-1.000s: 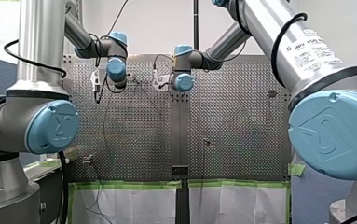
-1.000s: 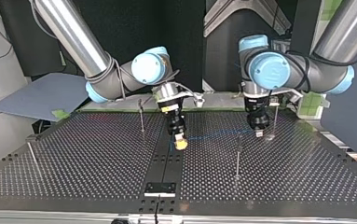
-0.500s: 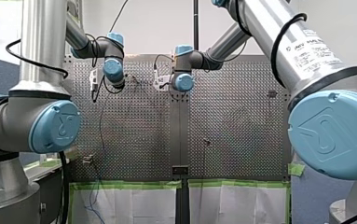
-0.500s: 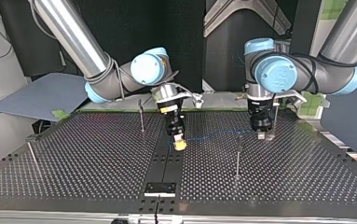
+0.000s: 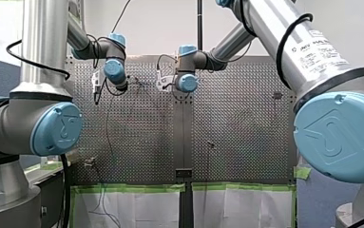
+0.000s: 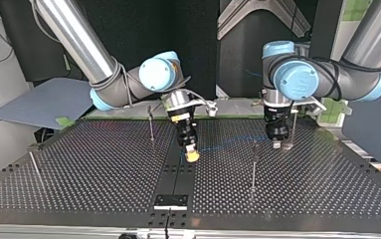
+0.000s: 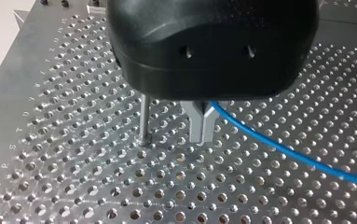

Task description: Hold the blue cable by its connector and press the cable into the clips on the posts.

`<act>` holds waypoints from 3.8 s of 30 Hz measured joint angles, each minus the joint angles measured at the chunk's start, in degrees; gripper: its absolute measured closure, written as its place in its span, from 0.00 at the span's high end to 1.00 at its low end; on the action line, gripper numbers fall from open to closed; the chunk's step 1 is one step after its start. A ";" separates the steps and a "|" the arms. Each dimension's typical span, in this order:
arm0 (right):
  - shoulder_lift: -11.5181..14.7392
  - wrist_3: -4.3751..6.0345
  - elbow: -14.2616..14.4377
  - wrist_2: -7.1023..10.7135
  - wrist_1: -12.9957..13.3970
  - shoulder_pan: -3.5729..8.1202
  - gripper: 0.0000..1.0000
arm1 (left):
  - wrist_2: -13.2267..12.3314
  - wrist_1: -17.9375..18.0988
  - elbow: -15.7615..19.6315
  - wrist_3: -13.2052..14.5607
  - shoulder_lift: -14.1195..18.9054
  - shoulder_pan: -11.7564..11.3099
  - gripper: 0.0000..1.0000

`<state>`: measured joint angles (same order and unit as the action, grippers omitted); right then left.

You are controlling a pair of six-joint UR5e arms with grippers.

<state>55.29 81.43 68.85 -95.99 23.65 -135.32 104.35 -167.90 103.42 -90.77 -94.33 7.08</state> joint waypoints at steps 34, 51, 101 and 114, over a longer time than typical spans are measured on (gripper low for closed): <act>-0.04 -0.12 -0.27 0.00 0.09 0.18 0.00 | -1.99 -1.66 0.00 -0.58 1.97 0.08 0.00; -0.04 -0.12 -0.46 0.02 0.09 0.18 0.00 | -2.01 0.22 0.00 -2.33 2.00 -0.57 0.00; -0.04 -0.64 -0.97 -0.22 0.53 1.97 0.00 | -3.50 0.46 -7.43 -6.62 -4.94 -1.85 0.00; -0.14 -0.64 -1.42 -0.14 1.16 3.91 0.00 | -3.50 -1.34 -11.55 -6.93 -7.17 -2.39 0.00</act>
<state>55.15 80.79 67.43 -96.14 24.81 -131.41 100.85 -169.24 91.88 -97.69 -101.51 4.69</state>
